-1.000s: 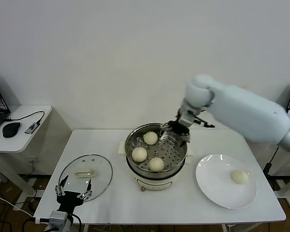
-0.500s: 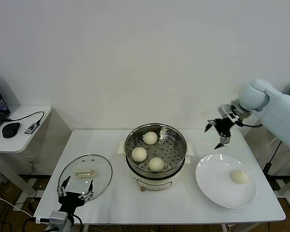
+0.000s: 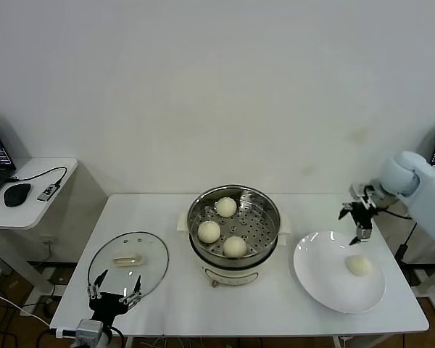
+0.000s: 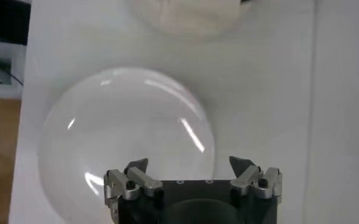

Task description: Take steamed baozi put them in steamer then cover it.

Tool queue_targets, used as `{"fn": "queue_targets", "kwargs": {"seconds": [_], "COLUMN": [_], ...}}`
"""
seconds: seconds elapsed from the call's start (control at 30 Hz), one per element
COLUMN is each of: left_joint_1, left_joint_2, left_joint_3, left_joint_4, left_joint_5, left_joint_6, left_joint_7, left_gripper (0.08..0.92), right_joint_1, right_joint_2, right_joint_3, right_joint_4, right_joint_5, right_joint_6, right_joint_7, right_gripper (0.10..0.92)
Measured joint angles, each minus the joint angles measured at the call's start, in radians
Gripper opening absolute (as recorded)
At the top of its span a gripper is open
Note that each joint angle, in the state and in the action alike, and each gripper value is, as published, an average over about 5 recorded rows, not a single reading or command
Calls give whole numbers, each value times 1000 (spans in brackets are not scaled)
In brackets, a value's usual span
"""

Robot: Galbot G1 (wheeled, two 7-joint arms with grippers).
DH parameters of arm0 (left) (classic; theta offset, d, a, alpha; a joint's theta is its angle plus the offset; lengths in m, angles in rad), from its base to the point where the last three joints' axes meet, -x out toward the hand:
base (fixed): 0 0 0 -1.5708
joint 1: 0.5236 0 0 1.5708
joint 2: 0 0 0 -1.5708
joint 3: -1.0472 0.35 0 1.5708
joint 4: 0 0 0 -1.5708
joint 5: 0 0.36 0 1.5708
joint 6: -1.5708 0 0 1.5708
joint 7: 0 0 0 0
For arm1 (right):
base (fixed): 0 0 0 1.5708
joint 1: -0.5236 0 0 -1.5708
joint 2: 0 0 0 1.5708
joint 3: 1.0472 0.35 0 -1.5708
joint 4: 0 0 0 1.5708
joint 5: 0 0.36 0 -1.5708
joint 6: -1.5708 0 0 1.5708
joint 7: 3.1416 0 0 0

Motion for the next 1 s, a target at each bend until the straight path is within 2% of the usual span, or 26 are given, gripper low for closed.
{"fn": "queue_targets", "kwargs": {"seconds": [1.0], "left_joint_1": [-12], "left_joint_2": [-5], "left_joint_3": [18], "left_joint_4": [25], "left_joint_5": [13], "left_joint_6": [5], "left_joint_7": [3], "left_gripper": [823], "right_joint_1": [-204], "right_joint_2": [6], "right_joint_3": [110], "right_joint_4": [-40], "right_joint_5": [-172], "right_joint_6": [-6], "right_joint_7": [65], "right_gripper": [823]}}
